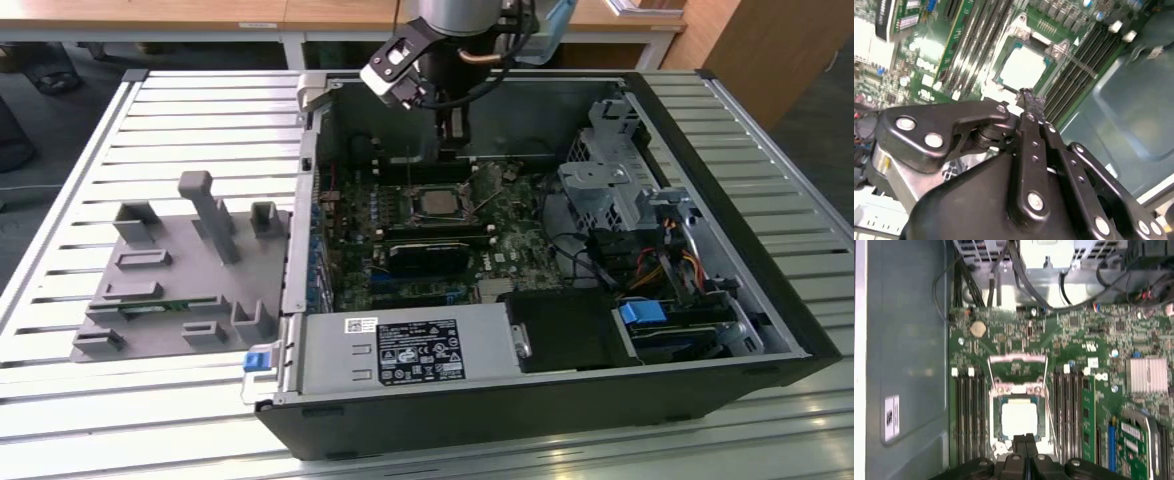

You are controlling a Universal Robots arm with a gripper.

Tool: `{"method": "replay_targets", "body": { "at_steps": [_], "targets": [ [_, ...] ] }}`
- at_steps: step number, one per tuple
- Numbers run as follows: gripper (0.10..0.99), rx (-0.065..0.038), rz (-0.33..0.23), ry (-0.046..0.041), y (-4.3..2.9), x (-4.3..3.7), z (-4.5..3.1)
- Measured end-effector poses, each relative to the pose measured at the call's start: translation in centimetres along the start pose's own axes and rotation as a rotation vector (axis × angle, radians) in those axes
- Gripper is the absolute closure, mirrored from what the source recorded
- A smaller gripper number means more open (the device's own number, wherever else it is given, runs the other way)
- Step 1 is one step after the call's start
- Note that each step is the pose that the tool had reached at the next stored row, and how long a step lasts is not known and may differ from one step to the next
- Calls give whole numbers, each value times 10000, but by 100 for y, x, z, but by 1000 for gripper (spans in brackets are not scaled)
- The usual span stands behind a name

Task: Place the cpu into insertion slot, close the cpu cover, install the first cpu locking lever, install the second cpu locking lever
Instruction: 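Close the cpu cover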

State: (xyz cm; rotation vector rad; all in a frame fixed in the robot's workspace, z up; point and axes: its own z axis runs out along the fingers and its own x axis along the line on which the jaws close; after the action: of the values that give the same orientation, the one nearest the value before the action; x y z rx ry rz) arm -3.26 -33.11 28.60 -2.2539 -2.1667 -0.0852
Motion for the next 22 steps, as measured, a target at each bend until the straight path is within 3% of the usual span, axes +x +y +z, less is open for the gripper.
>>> {"method": "replay_targets", "body": {
  "at_steps": [14,22],
  "targets": [
    [980,26,-387,26,345,9,90],
    [980,38,-629,31,436,11,125]
  ]
}}
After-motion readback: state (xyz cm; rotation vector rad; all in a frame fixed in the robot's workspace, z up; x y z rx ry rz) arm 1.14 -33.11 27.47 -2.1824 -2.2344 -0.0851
